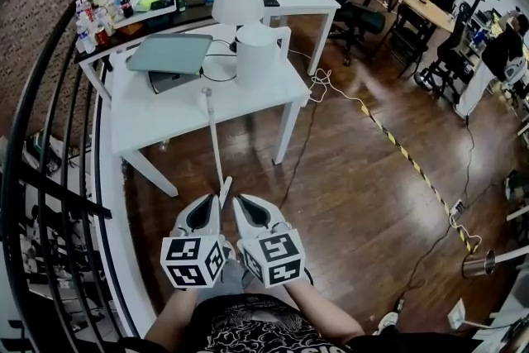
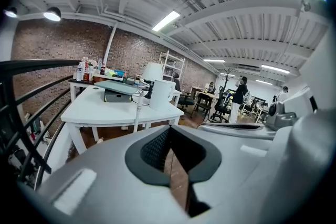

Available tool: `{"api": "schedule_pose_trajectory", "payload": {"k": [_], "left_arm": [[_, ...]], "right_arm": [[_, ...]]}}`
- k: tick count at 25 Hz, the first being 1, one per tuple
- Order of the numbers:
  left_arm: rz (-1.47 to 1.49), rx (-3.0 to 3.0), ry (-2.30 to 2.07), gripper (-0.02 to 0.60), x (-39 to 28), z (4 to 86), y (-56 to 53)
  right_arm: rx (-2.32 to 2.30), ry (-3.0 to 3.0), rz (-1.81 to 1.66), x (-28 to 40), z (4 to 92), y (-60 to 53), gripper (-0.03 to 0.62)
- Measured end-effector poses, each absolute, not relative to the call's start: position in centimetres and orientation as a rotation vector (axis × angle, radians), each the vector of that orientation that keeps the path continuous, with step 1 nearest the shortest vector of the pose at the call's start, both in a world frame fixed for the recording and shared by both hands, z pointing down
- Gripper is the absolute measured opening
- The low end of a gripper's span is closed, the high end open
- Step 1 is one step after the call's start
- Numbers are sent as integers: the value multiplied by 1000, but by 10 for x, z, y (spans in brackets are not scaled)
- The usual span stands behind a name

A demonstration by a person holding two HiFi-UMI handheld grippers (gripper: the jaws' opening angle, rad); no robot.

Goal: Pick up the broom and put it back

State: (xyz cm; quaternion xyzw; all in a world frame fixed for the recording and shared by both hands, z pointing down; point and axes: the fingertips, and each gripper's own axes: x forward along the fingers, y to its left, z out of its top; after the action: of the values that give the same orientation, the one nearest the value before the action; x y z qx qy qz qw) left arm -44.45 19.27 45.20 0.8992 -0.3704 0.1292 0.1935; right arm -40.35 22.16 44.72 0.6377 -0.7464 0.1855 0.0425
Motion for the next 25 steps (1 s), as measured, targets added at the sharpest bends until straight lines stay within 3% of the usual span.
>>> {"api": "schedule_pose_trajectory", "payload": {"k": [25], "left_arm": [[429,2513,-933,6,-433,476,25]], "right_arm": [[1992,-2171,590,-396,469,41,6]]}}
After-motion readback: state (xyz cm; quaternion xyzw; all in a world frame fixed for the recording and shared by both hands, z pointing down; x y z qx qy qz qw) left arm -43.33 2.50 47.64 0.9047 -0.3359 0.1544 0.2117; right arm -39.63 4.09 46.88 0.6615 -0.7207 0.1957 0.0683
